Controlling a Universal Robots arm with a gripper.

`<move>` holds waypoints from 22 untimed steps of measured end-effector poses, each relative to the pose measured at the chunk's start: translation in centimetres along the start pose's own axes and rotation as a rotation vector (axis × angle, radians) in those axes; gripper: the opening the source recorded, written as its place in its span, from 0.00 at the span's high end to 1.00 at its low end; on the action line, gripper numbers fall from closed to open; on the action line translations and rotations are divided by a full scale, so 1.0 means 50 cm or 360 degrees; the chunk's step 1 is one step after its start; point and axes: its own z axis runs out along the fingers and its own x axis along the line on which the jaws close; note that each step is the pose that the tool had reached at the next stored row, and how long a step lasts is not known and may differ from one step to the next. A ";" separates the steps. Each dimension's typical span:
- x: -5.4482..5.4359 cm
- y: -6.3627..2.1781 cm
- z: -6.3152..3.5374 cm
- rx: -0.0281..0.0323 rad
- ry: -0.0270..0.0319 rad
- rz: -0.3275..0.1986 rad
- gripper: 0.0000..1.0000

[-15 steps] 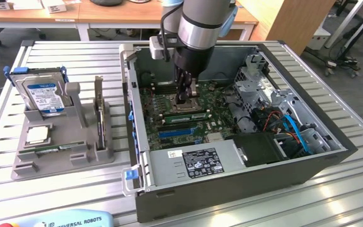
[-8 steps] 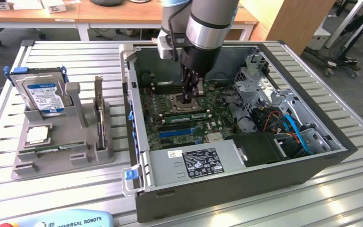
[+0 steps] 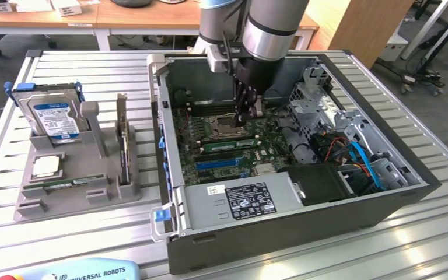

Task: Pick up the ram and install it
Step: 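Press down the ram until it locks into place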

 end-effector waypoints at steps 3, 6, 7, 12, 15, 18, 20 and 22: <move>0.000 -0.011 -0.001 0.00001 0.00001 0.0000 0.90; 0.000 -0.012 0.000 0.00000 0.00000 0.0000 0.90; 0.000 -0.012 0.000 0.00000 -0.00001 0.0000 0.90; 0.000 -0.012 0.000 0.00000 0.00000 0.0000 0.90; 0.000 -0.012 -0.001 -0.00001 0.00000 0.0000 0.90; 0.000 -0.012 0.000 0.00002 -0.00003 0.0005 0.90; 0.000 -0.012 0.000 0.00007 -0.00010 0.0019 0.90; 0.000 -0.012 0.000 0.00016 -0.00018 0.0041 0.90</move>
